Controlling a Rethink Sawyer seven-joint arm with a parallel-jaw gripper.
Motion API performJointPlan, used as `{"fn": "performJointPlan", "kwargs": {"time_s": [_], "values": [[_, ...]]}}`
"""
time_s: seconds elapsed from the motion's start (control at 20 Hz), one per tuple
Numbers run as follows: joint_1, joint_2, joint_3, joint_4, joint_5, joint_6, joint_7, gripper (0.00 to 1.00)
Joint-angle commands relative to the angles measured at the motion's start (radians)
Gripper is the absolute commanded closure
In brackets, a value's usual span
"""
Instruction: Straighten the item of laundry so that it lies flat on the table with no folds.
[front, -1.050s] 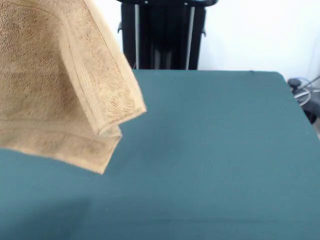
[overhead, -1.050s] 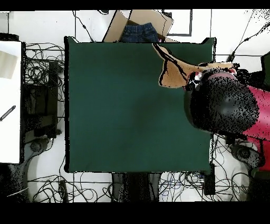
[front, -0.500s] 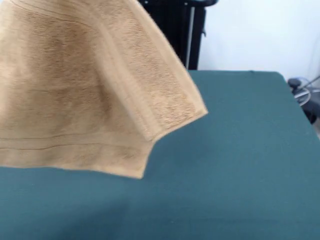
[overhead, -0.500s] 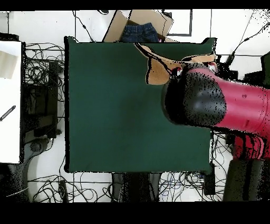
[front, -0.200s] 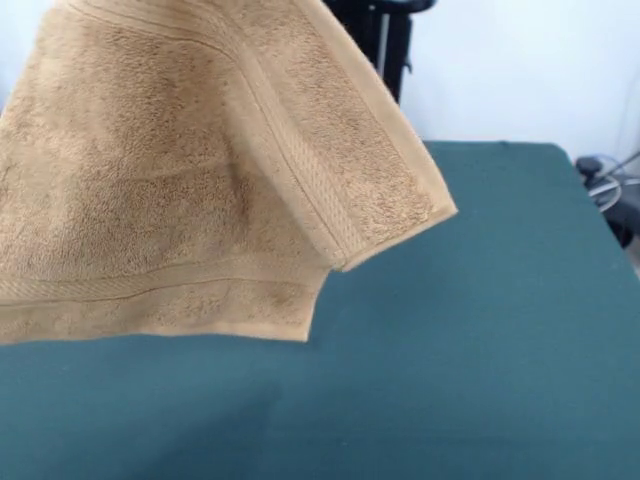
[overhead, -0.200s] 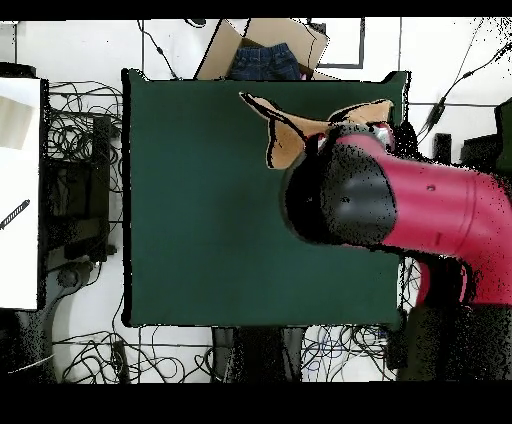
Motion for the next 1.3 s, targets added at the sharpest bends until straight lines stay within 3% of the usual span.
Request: {"fn": "performJointPlan", "kwargs": {"time_s": [0.05,0.5,1.3], "values": [[0.083,-0.032,-0.145,0.185,-0.036,-0.113,0.340,1.00],[0.178,-0.010,-0.224,0.123,-0.028,-0.038,0.376,1.00],[0.323,0.102,-0.327,0.041,0.008,-0.069,0.487,1.00]]}}
